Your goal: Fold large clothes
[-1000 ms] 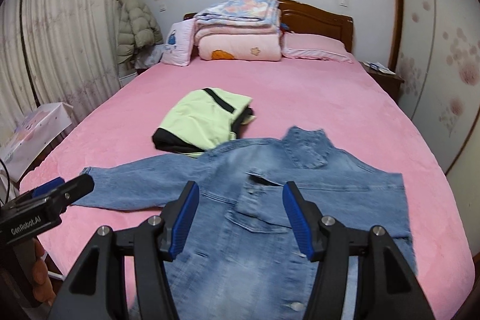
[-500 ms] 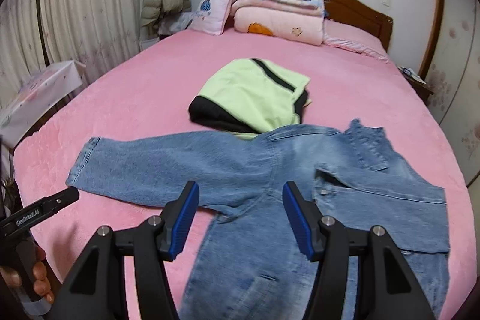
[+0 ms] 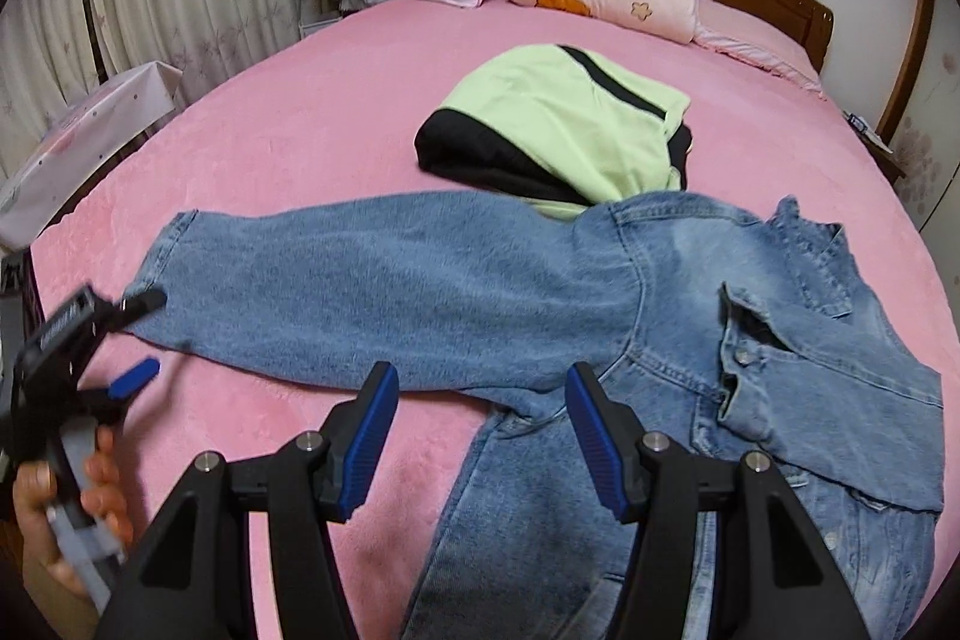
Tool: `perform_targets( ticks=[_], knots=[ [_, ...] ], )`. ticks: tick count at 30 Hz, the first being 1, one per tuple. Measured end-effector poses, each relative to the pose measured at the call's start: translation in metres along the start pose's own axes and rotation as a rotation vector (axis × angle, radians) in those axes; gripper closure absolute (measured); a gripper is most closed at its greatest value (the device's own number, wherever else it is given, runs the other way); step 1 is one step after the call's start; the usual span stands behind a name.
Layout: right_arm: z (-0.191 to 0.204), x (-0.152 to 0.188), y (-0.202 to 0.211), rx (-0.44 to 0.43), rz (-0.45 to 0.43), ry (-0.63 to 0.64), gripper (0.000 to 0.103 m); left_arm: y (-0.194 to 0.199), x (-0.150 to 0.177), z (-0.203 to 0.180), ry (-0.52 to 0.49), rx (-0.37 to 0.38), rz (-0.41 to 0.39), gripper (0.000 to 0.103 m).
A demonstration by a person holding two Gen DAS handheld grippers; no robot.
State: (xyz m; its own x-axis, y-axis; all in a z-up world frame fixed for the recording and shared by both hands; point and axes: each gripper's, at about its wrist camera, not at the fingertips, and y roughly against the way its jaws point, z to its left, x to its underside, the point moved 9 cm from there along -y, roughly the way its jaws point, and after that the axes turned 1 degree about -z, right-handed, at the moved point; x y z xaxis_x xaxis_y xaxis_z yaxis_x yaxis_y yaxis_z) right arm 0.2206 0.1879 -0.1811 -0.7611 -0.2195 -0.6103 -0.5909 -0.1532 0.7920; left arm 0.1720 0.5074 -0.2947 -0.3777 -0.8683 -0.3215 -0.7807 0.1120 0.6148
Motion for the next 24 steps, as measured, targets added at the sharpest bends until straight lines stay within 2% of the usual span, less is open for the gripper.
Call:
perform_targets(
  ticks=[1, 2, 4, 5, 6, 7, 8, 10, 13, 16, 20, 24],
  knots=[
    [0.000, 0.002, -0.003, -0.003, 0.006, 0.001, 0.045, -0.006, -0.007, 0.001, 0.008, 0.001, -0.016, 0.012],
    [0.000, 0.004, -0.006, -0.005, 0.011, 0.000, 0.045, -0.009, -0.010, 0.001, 0.011, -0.002, -0.023, 0.016],
    [-0.002, 0.007, -0.010, -0.006, 0.020, 0.001, 0.045, -0.017, -0.019, -0.002, 0.014, -0.012, -0.046, 0.035],
    [-0.003, 0.009, -0.012, -0.003, 0.024, 0.001, 0.045, -0.023, -0.022, 0.000, 0.017, -0.025, -0.046, 0.055],
    [-0.005, 0.010, -0.013, 0.000, 0.027, 0.000, 0.045, -0.028, -0.024, 0.001, 0.033, -0.038, -0.035, 0.081],
    [-0.008, 0.012, -0.015, 0.002, 0.032, -0.002, 0.045, -0.032, -0.026, 0.004, 0.053, -0.049, -0.024, 0.093],
    [-0.010, 0.013, -0.016, 0.003, 0.036, -0.006, 0.045, -0.033, -0.027, 0.005, 0.062, -0.053, -0.023, 0.097],
    [-0.017, 0.015, -0.018, 0.005, 0.042, -0.019, 0.045, -0.031, -0.030, -0.002, 0.046, -0.061, -0.046, 0.096],
    [-0.029, 0.019, -0.017, 0.012, 0.044, -0.038, 0.045, -0.015, -0.033, -0.043, -0.110, -0.110, -0.132, 0.097],
    [-0.045, 0.022, -0.014, 0.027, 0.043, -0.063, 0.045, 0.005, -0.029, -0.103, -0.266, -0.096, -0.201, 0.098],
    [-0.076, 0.025, -0.006, 0.044, 0.035, -0.131, 0.045, 0.025, -0.005, -0.196, -0.453, 0.001, -0.248, 0.098],
    [-0.115, 0.028, 0.009, 0.071, 0.012, -0.211, 0.045, 0.031, 0.040, -0.282, -0.619, 0.098, -0.219, 0.098]
  ],
)
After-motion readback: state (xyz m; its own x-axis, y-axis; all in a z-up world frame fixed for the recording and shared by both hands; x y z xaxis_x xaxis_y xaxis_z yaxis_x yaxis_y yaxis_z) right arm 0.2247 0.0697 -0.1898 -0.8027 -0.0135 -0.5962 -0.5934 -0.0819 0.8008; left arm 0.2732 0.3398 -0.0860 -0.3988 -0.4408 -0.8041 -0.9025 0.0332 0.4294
